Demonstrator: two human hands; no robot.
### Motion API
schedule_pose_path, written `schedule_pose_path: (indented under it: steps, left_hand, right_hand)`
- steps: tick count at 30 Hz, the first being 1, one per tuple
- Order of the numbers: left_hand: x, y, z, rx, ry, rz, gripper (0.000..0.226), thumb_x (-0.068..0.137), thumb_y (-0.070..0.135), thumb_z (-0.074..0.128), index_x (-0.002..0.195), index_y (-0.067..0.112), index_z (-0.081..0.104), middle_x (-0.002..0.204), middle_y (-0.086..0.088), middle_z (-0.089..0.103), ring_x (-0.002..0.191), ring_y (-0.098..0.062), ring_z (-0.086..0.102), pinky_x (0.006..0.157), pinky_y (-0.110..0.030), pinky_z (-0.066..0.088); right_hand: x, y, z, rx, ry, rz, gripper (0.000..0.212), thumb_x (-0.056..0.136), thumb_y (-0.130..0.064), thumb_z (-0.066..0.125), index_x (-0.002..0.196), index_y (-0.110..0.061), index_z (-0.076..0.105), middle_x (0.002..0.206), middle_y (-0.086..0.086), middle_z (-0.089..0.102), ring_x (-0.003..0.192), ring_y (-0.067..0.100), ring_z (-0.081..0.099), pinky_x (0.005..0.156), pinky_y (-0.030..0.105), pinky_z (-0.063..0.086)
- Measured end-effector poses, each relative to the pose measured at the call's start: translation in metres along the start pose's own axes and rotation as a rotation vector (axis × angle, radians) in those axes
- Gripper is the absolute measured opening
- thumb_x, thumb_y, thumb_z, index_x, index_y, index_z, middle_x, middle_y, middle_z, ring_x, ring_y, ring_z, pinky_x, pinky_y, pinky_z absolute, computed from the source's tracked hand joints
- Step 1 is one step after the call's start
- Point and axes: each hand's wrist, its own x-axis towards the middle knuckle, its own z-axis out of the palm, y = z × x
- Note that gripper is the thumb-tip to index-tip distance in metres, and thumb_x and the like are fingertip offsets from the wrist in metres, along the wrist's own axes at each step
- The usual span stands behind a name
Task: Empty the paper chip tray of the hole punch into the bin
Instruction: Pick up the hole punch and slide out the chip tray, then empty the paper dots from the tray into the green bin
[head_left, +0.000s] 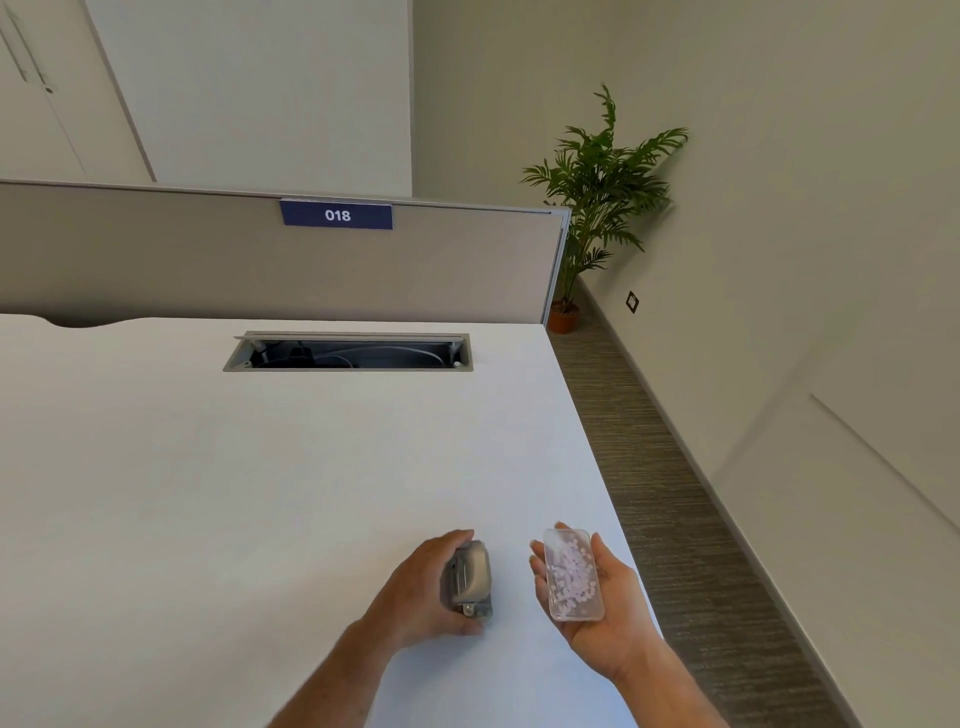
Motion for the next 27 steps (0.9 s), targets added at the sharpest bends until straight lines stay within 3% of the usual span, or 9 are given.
schedule_pose_path:
  steps: [12,17,19,22,24,27]
  left_hand:
    - [0.001,-0.001,0.000,0.012,-0.046,-0.012,0.124,0.049,0.053,0.096,0.151,0.031,0.029,0.150,0.012,0.039,0.137,-0.005,0.036,0.111,-0.018,0.027]
    - [-0.003,0.007,-0.006,0.054,-0.068,-0.018,0.142,0.039,0.068,0.092,0.154,0.034,0.018,0.146,0.021,0.028,0.137,-0.001,0.030,0.114,-0.021,0.027]
    - [-0.003,0.012,-0.007,0.065,-0.028,-0.009,0.136,0.044,0.081,0.082,0.154,0.033,0.018,0.149,0.019,0.029,0.139,-0.003,0.030,0.116,-0.026,0.029]
    - [0.005,0.021,-0.005,0.218,0.084,0.086,0.119,0.065,0.097,0.045,0.156,0.024,0.020,0.163,0.004,0.026,0.149,-0.014,0.022,0.124,-0.035,0.019]
    - [0.010,0.032,-0.001,0.368,0.122,0.155,0.117,0.071,0.098,0.019,0.157,0.019,0.019,0.166,0.000,0.021,0.153,-0.017,0.014,0.126,-0.036,0.007]
    - [0.019,0.054,0.014,0.487,0.144,0.195,0.115,0.072,0.095,0.005,0.157,0.019,0.012,0.168,-0.001,0.013,0.155,-0.019,0.007,0.126,-0.038,0.003]
  right_hand:
    - [-0.009,0.005,0.003,-0.013,0.014,-0.018,0.051,0.102,-0.044,0.046,0.140,-0.014,0.059,0.114,0.021,0.073,0.079,0.033,0.077,0.064,0.039,0.064]
    - [-0.014,0.007,0.001,0.028,-0.003,-0.037,0.053,0.101,-0.047,0.045,0.140,-0.013,0.060,0.113,0.023,0.074,0.079,0.034,0.077,0.062,0.039,0.064]
    - [-0.016,0.006,0.000,0.052,-0.009,-0.052,0.052,0.101,-0.045,0.045,0.138,-0.012,0.061,0.113,0.024,0.074,0.080,0.035,0.077,0.062,0.040,0.065]
    - [-0.022,0.004,-0.003,0.063,-0.001,-0.075,0.048,0.100,-0.040,0.049,0.136,-0.012,0.064,0.118,0.024,0.073,0.084,0.035,0.076,0.066,0.040,0.065]
    - [-0.027,0.003,-0.007,0.072,0.014,-0.106,0.048,0.098,-0.037,0.050,0.135,-0.011,0.065,0.122,0.025,0.072,0.090,0.036,0.075,0.071,0.041,0.065]
    - [-0.038,0.001,-0.014,0.111,0.041,-0.164,0.047,0.097,-0.036,0.050,0.132,-0.010,0.067,0.124,0.026,0.071,0.097,0.037,0.072,0.075,0.041,0.063]
